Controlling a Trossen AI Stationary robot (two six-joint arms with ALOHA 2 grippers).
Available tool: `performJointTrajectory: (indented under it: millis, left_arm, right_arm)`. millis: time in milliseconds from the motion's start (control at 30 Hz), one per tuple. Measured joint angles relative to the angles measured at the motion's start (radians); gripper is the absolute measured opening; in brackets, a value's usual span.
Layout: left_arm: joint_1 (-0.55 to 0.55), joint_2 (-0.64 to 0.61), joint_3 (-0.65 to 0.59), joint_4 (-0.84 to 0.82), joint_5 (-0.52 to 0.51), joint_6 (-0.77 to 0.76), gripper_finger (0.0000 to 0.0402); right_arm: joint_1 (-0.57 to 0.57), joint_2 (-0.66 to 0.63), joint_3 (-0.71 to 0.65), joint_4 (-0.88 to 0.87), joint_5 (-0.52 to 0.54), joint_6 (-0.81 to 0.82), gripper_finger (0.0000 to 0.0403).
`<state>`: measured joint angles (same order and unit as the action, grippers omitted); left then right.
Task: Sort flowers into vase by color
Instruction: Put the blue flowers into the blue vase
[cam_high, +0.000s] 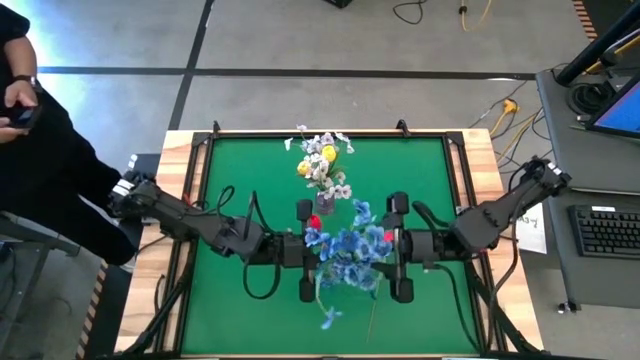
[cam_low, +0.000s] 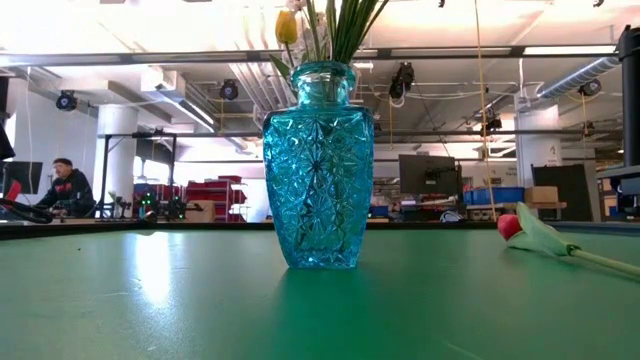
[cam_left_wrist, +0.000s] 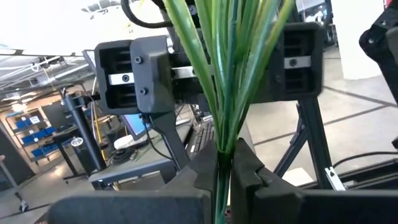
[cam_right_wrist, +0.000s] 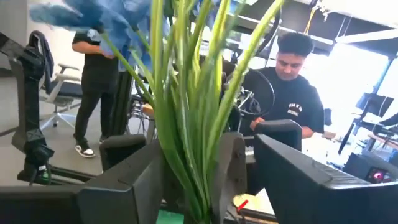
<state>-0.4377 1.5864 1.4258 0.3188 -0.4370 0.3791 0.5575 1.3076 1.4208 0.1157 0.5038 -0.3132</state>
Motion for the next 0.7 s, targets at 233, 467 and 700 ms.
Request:
performJointTrajectory:
  millis: [233, 467, 700]
  left_arm:
    - [-0.008, -0.092, -0.026, -0.062, -0.001, -0.05, 0.0]
    - [-0.038, -0.251, -0.238, 0.08, -0.006, -0.124, 0.0]
    - [-0.115, -0.404, -0.441, 0.164, -0.077, -0.205, 0.0]
  right_arm:
    - [0.0, -0.071, 0.0, -0.122, 0.021, 0.073, 0.0255]
    - [0.0, -0.134, -0.001, -0.279, 0.057, 0.155, 0.0274]
    - [0.0, -0.218, -0.074, -0.502, 0.195, 0.313, 0.0281]
